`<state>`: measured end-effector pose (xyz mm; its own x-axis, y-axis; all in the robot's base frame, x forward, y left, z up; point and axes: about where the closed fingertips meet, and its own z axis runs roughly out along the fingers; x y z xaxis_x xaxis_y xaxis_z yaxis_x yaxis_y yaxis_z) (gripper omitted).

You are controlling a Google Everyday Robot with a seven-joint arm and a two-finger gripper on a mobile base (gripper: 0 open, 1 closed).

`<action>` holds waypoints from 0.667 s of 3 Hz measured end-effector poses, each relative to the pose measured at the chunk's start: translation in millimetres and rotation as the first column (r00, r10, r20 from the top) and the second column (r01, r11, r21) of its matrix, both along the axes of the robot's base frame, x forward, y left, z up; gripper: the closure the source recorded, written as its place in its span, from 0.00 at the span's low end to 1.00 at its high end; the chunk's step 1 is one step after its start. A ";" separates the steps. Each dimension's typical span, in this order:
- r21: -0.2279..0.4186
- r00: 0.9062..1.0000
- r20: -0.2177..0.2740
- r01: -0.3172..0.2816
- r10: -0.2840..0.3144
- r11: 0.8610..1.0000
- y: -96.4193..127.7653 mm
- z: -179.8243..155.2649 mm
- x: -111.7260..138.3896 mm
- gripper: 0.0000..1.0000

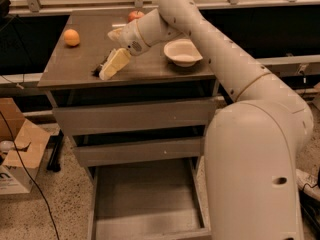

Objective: Place rxbar chocolate into bottom drawer

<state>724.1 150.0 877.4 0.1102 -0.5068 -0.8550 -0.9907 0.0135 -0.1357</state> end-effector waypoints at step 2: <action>-0.004 0.998 -0.055 0.021 -0.021 1.000 11.2 -25.2 26.7 0.00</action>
Offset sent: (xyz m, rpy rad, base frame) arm 0.0481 0.0047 -0.0352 -0.0057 0.0811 -0.0517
